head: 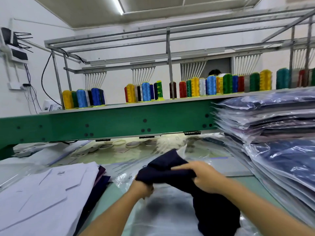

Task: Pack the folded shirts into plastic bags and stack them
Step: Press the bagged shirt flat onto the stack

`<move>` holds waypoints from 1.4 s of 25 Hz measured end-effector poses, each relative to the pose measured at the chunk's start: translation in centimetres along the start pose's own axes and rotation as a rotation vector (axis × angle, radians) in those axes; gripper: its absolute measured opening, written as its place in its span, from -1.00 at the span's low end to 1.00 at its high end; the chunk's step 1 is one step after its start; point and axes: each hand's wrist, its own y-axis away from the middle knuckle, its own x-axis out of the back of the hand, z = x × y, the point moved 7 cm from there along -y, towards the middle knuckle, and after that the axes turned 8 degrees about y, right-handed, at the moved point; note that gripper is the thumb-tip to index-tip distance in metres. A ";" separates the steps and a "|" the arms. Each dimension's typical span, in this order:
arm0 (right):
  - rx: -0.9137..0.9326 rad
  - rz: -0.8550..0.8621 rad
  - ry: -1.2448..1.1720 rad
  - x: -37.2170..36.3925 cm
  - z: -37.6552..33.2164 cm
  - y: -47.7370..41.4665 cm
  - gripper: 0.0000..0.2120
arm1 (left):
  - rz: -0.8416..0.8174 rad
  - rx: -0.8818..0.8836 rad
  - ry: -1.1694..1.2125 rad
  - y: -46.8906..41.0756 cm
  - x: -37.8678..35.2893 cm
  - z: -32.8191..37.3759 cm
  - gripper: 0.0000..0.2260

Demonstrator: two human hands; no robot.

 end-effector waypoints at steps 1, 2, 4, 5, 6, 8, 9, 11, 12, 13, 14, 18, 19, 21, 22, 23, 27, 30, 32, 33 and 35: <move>-0.011 -0.024 0.042 -1.0 0.5 0.6 -0.21 | 0.024 -0.003 0.099 -0.2 0.3 0.0 -0.94; -0.025 -0.052 0.073 -1.8 1.1 1.1 -0.17 | 0.081 -0.035 0.195 -0.4 0.9 0.0 -0.93; -0.050 -0.108 0.106 -2.8 2.1 1.5 -0.14 | 0.195 -0.126 0.284 -0.5 2.0 0.4 -0.80; -0.059 -0.135 0.117 -3.1 2.4 1.5 -0.14 | 0.222 -0.154 0.302 -0.4 2.2 0.5 -0.77; -0.066 -0.157 0.121 -3.3 2.6 1.4 -0.14 | 0.239 -0.176 0.316 -0.4 2.3 0.8 -0.77; -0.078 -0.196 0.122 -3.7 2.9 1.0 -0.15 | 0.312 -0.225 0.228 -0.2 2.9 1.7 -0.78; -0.091 -0.212 0.116 -3.9 3.1 0.8 -0.16 | 0.368 -0.261 0.128 0.2 3.2 2.3 -0.77; -0.139 -0.222 0.094 -4.0 3.8 0.3 -0.17 | 0.411 -0.366 -0.053 0.6 3.5 3.7 -0.76; -0.174 -0.215 0.075 -3.9 4.2 -0.1 -0.19 | 0.371 -0.423 -0.137 0.8 3.1 4.6 -0.76; -0.205 -0.196 0.048 -3.6 4.5 -0.8 -0.21 | 0.301 -0.470 -0.243 0.9 2.4 5.3 -0.76; -0.225 -0.174 0.015 -3.3 4.4 -1.5 -0.24 | 0.232 -0.500 -0.353 0.9 1.6 5.8 -0.76; -0.165 -0.218 0.010 -4.0 2.2 -2.7 -0.33 | 0.178 -0.303 -0.498 0.4 0.5 4.8 -0.84; -0.176 -0.238 0.046 -4.4 2.2 -2.2 -0.38 | 0.178 -0.234 -0.474 0.1 0.2 4.2 -0.82; -0.251 -0.264 0.115 -4.7 3.3 -0.3 -0.45 | 0.179 -0.195 -0.445 -0.5 -0.6 3.4 -0.76; -0.289 -0.278 0.146 -5.0 4.0 0.6 -0.45 | 0.188 -0.216 -0.454 -0.8 -1.1 3.5 -0.75; -0.314 -0.303 0.167 -5.2 4.3 1.6 -0.44 | 0.205 -0.248 -0.479 -1.0 -1.6 3.9 -0.74; -0.244 -0.314 0.156 -6.5 2.6 2.2 -0.45 | 0.213 -0.361 -0.625 -1.9 -3.4 6.4 -0.72; -0.172 -0.263 0.142 -5.8 1.2 0.0 -0.55 | 0.167 -0.412 -0.523 -2.2 -2.2 8.6 -0.71; -0.185 -0.230 0.111 -5.0 0.8 -1.8 -0.67 | 0.122 -0.449 -0.355 -1.9 -0.5 9.9 -0.72; -0.195 -0.211 0.086 -4.7 0.6 -2.6 -0.70 | 0.100 -0.475 -0.289 -1.7 0.3 10.5 -0.71; -0.211 -0.162 0.039 -4.3 -0.2 -4.4 -0.74 | 0.072 -0.509 -0.228 -0.9 1.7 11.4 -0.70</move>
